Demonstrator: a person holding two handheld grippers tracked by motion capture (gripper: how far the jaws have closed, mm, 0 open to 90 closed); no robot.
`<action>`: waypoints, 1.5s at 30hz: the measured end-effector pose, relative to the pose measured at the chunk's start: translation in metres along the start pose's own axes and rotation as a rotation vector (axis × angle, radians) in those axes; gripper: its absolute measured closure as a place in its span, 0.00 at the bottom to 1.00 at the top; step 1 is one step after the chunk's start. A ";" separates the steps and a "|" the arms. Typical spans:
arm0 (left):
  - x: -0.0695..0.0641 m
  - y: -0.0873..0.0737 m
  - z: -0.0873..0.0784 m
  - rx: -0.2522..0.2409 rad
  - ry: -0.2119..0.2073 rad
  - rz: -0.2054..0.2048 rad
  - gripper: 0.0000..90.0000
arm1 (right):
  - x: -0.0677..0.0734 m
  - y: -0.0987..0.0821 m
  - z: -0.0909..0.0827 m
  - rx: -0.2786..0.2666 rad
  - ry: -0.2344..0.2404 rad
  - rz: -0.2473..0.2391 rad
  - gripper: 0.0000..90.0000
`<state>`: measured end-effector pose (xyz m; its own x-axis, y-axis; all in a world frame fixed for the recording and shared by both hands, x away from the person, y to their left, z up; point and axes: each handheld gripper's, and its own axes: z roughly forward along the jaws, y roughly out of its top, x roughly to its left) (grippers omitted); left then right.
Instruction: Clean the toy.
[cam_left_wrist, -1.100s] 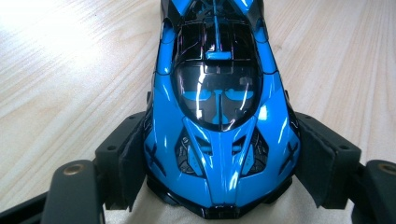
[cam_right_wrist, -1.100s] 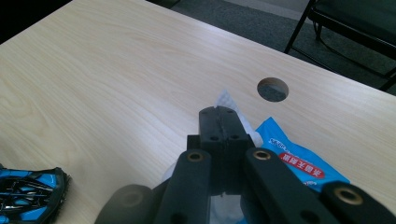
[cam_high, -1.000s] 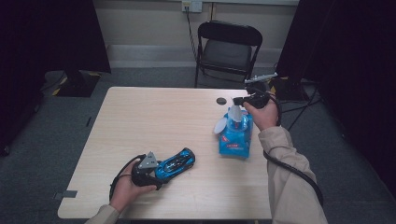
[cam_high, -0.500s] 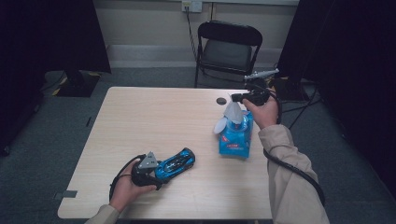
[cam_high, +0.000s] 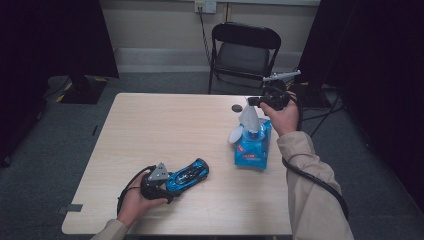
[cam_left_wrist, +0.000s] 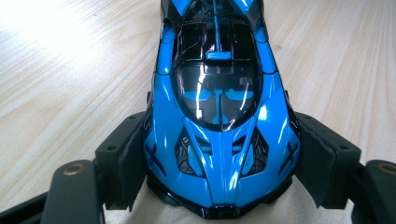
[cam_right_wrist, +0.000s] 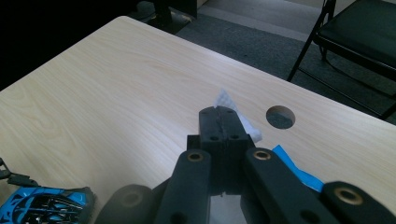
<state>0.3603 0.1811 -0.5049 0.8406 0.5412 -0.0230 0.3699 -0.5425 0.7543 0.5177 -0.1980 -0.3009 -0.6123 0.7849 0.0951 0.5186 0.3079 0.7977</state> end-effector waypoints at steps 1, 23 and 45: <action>0.000 0.000 0.000 0.001 0.000 0.000 0.28 | 0.001 0.001 0.000 -0.005 0.007 0.004 1.00; 0.000 0.000 0.000 0.005 0.000 0.003 0.28 | 0.033 0.026 -0.008 -0.053 0.080 -0.033 1.00; 0.000 0.000 0.000 0.006 0.000 0.005 0.28 | 0.076 0.008 0.011 -0.075 0.234 -0.057 1.00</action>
<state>0.3604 0.1815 -0.5045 0.8425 0.5384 -0.0199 0.3682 -0.5485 0.7507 0.4819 -0.1296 -0.2942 -0.7655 0.6187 0.1767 0.4385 0.3006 0.8470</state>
